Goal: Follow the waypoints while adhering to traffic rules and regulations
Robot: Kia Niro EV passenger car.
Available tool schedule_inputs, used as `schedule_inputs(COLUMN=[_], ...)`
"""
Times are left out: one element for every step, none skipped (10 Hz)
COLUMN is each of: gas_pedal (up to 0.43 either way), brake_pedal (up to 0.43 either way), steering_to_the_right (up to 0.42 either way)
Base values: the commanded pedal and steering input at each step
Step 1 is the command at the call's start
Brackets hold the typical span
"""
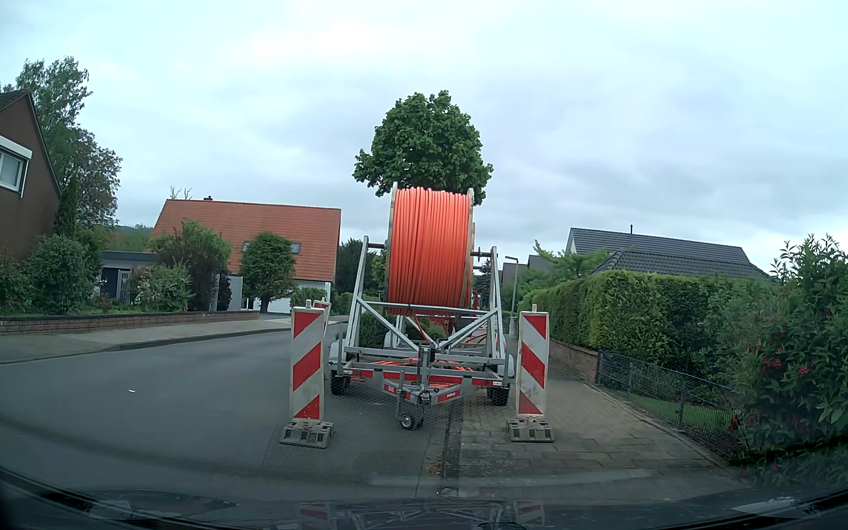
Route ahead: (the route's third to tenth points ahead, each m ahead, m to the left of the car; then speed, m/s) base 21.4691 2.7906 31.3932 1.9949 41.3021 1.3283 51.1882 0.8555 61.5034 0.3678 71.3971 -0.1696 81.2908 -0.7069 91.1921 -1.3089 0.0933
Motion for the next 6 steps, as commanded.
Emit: schedule_inputs(gas_pedal=[0.000, 0.000, 0.000, 0.000, 0.020, 0.059], brake_pedal=[0.177, 0.091, 0.000, 0.000, 0.000, 0.000], steering_to_the_right=[-0.103, -0.140, -0.200, -0.247, -0.320, -0.399])
